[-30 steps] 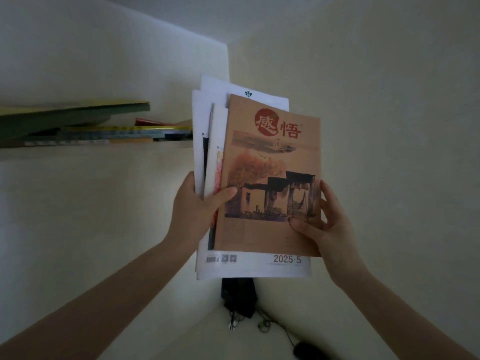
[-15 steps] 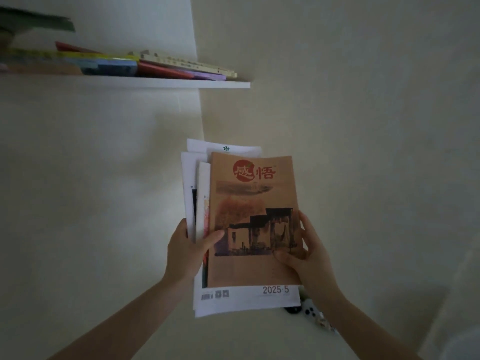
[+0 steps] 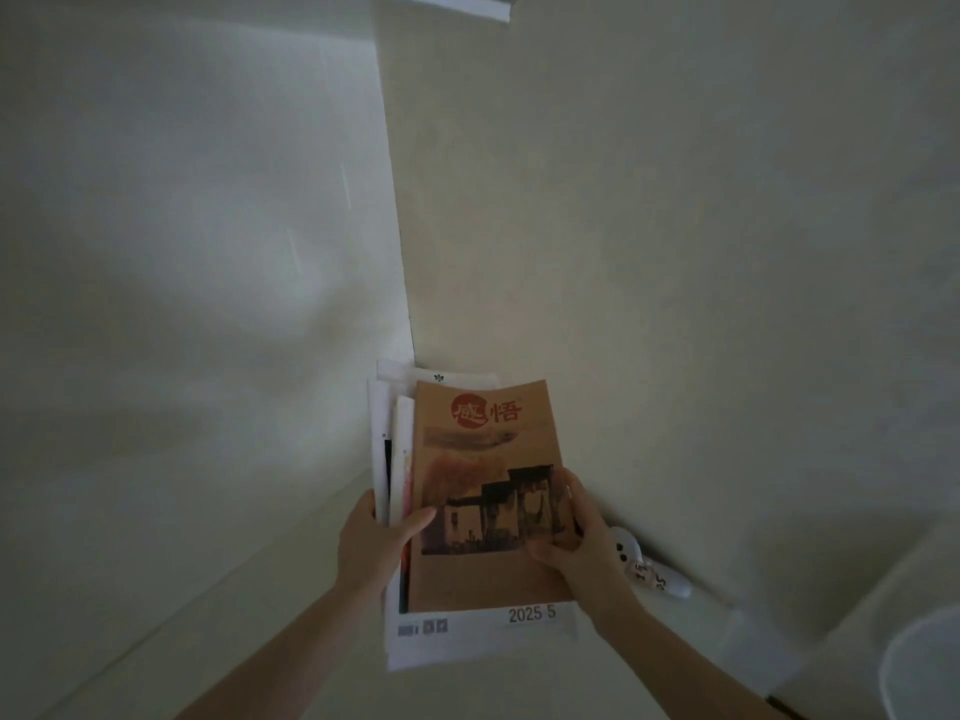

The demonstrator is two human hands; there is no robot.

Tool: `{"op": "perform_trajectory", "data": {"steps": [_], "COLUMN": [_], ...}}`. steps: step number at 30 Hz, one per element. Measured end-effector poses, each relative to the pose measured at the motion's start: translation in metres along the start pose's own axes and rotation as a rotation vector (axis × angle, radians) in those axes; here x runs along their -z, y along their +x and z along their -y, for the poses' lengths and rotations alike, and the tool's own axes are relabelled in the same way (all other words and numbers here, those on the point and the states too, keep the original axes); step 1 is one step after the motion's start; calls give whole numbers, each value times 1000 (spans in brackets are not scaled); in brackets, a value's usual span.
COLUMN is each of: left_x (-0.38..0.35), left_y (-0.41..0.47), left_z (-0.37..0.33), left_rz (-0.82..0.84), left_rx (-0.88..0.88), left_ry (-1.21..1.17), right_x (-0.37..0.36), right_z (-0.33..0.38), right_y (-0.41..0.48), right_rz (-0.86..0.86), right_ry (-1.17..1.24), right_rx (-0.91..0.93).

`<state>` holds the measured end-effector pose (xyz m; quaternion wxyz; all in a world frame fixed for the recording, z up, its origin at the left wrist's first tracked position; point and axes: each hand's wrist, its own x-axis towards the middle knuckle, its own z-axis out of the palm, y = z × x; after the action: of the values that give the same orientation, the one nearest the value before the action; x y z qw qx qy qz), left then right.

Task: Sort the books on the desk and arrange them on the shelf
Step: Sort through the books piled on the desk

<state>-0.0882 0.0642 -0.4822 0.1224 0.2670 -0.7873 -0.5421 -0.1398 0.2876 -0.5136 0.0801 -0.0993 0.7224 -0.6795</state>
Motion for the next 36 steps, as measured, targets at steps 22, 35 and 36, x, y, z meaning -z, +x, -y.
{"op": "perform_trajectory", "data": {"steps": [22,35,36], "left_x": [-40,-47,-41], "left_y": [-4,10,12], "left_z": [155,180,174], "left_rz": [67,181,185], "left_rx": [327,310,307], "left_ry": [32,500,561], "right_x": [-24,-29,-29], "right_z": [-143,-154,-146], "right_y": [-25,-9,-6], "right_rz": [54,96,82], "right_ry": [-90,-687,-754], "right_rx": [-267,-269,-316]}}
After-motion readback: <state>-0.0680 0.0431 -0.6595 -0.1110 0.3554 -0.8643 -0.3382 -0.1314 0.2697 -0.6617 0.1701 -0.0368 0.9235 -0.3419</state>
